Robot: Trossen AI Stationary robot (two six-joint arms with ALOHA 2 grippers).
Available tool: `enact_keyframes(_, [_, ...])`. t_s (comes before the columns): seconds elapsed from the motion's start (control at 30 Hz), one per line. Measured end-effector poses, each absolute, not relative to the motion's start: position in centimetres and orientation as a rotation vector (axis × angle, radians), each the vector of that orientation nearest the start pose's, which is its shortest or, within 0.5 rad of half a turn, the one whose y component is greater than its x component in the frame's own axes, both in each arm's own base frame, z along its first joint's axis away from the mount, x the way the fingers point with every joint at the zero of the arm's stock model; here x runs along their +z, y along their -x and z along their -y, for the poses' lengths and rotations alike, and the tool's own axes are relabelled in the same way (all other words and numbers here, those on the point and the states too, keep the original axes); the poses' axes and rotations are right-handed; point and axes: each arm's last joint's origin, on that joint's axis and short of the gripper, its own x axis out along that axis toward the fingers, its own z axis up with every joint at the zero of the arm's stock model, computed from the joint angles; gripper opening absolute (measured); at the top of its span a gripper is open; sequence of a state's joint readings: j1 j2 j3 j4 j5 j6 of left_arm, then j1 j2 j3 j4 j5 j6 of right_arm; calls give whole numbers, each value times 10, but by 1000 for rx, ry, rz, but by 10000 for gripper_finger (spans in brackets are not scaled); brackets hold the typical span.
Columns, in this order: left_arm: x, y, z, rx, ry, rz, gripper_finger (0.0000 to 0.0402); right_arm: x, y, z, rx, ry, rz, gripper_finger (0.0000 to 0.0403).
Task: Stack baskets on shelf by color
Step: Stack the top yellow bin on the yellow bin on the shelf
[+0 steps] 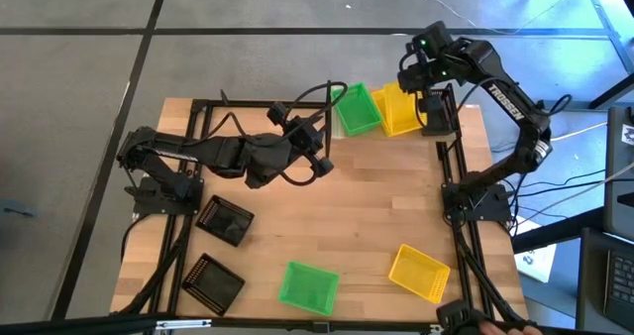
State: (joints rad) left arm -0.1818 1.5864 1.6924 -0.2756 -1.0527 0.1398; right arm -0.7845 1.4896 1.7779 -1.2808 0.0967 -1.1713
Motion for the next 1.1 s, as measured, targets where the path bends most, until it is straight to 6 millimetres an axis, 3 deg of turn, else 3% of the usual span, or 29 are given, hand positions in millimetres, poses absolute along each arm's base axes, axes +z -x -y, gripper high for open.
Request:
enact_keyframes(0.5, [439, -341, 37, 858, -233, -204, 78, 413, -188, 194, -166, 646, -1262, 25])
enact_keyframes(0.77, [439, -341, 37, 858, -233, -204, 78, 413, -187, 194, -179, 661, -1288, 7])
enact_keyframes(1.1, [439, -341, 37, 858, -234, -205, 78, 414, -189, 195, -208, 615, -1238, 54])
